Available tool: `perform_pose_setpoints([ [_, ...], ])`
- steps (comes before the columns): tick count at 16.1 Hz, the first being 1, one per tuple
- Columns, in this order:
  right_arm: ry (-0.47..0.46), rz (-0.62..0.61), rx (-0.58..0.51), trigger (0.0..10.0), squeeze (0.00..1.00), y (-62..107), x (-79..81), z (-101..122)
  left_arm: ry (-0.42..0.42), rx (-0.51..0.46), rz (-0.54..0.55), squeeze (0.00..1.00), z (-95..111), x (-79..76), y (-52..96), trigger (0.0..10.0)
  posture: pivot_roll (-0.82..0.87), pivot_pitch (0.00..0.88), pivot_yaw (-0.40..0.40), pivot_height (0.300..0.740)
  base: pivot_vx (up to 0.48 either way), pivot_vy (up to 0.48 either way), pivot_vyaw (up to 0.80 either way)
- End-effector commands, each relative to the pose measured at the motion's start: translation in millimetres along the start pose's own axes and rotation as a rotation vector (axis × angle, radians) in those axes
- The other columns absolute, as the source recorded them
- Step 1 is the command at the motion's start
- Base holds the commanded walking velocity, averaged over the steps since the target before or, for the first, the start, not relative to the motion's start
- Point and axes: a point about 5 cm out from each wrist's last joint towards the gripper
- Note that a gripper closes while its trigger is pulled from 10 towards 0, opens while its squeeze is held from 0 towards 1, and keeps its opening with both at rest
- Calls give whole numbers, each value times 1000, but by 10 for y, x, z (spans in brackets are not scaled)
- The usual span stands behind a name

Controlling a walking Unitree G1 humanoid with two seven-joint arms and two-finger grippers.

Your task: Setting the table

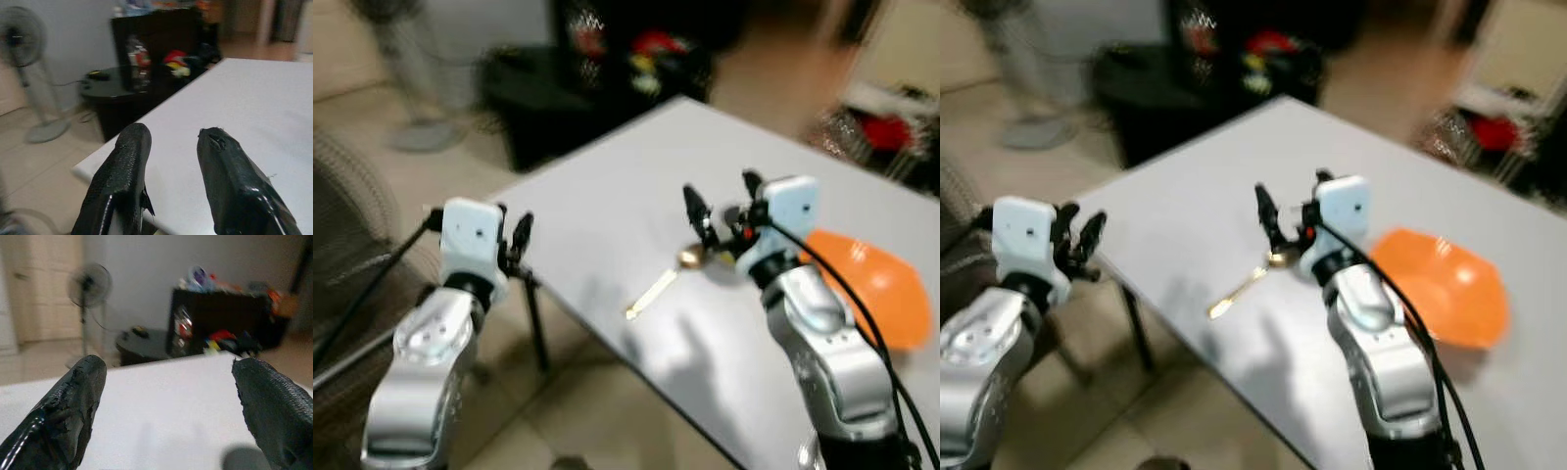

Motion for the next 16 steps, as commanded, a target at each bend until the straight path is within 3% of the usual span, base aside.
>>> perform_pose_setpoints([
  [1, 4, -11, -20, 10000, 1000, -5, -36, 20, 9, -15, 14, 0, 34, 0, -1, 10000, 155, 0, -22, 740, 0, 0, 800],
  [7, 58, -57, -33, 10000, 1000, -30, -59, -1, 16, -16, 58, 0, 43, 52, -12, 10000, 156, 0, -24, 740, 0, 0, 800],
  [10, 14, -72, -41, 10000, 1000, -21, -57, -4, 9, -7, 22, 0, 45, 21, -21, 10000, 154, 0, -21, 740, 0, 0, 800],
  [13, 10, -77, -48, 10000, 1000, -30, -34, 13, -53, -59, 52, 0, 94, 71, -18, 10000, 156, 0, -22, 740, 0, 0, 800],
  [16, -4, -79, -41, 10000, 1000, -43, -44, 14, -42, -54, 63, 0, 93, 103, -20, 10000, 163, 0, -26, 740, 0, 0, 800],
])
Point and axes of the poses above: a point about 5 cm out from each wrist's last joint towards the gripper, its own y axis pointing back from the gripper into the wrist, its own z axis along the axis of the wrist's last joint, x = y × z, and after that the axes turned 7 degrees about y, right-handed
